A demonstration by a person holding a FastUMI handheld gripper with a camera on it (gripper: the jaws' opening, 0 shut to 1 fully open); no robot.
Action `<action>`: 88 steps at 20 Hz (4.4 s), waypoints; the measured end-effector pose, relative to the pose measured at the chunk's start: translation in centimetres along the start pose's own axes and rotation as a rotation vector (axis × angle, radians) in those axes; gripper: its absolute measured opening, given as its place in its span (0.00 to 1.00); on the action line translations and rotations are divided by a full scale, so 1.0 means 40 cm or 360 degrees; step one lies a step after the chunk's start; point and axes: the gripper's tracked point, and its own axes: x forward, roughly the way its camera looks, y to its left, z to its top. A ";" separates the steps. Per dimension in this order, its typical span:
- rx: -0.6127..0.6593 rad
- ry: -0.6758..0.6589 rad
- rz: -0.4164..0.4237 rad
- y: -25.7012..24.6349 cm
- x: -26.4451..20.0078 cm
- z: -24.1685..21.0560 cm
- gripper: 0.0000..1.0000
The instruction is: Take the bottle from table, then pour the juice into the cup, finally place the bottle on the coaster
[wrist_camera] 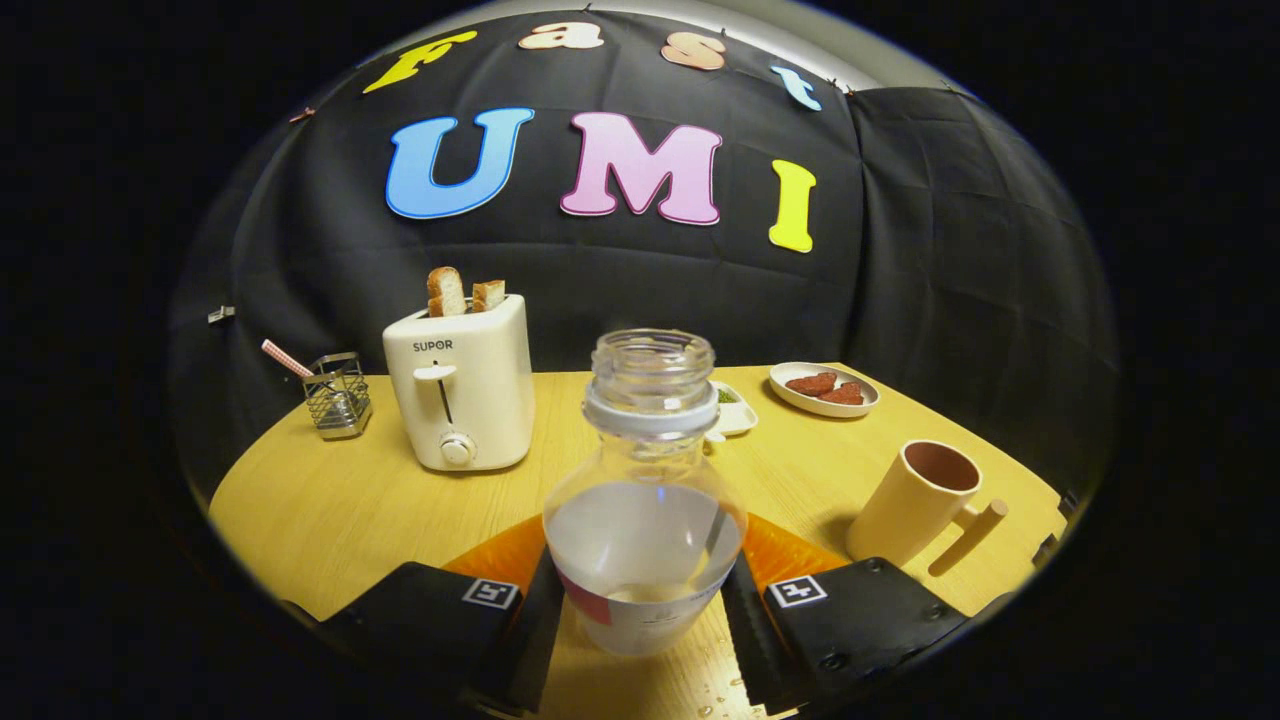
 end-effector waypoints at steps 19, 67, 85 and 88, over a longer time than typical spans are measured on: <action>0.0949 0.0182 0.0229 -0.167 -0.065 0.149 0.72; 0.3235 0.0707 -0.0025 -0.339 0.090 0.143 0.72; 0.3633 0.0737 -0.0057 -0.361 0.114 0.182 0.73; 0.3691 0.0765 -0.0066 -0.364 0.115 0.184 0.73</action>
